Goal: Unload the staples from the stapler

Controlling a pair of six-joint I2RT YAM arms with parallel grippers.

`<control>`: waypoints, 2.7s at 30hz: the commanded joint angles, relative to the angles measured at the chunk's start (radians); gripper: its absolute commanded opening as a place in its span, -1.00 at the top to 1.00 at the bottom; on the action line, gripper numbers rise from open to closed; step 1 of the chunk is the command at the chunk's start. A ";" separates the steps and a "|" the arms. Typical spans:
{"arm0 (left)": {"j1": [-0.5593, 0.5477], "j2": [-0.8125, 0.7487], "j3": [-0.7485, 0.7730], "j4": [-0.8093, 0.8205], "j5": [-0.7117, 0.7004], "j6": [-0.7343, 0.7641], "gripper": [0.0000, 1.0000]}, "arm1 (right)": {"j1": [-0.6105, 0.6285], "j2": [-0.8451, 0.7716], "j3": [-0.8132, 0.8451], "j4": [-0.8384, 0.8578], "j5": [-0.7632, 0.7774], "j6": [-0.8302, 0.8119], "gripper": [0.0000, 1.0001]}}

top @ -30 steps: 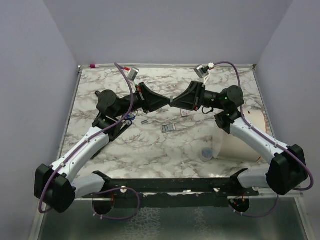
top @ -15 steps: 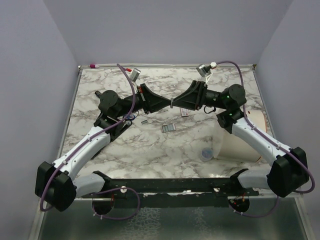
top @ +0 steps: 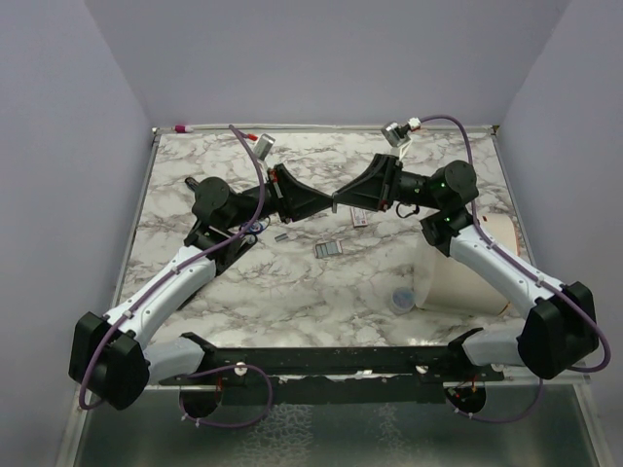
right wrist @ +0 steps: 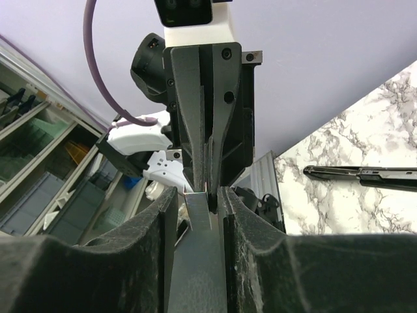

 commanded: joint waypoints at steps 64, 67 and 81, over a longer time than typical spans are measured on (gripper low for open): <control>0.002 0.040 -0.032 0.108 0.006 -0.060 1.00 | -0.004 0.031 -0.047 0.199 -0.044 0.112 0.31; 0.001 0.039 -0.031 0.101 0.004 -0.056 1.00 | -0.004 0.024 -0.046 0.163 -0.038 0.092 0.31; 0.002 0.025 -0.026 0.054 -0.034 -0.015 1.00 | -0.005 0.018 -0.049 0.122 -0.016 0.082 0.46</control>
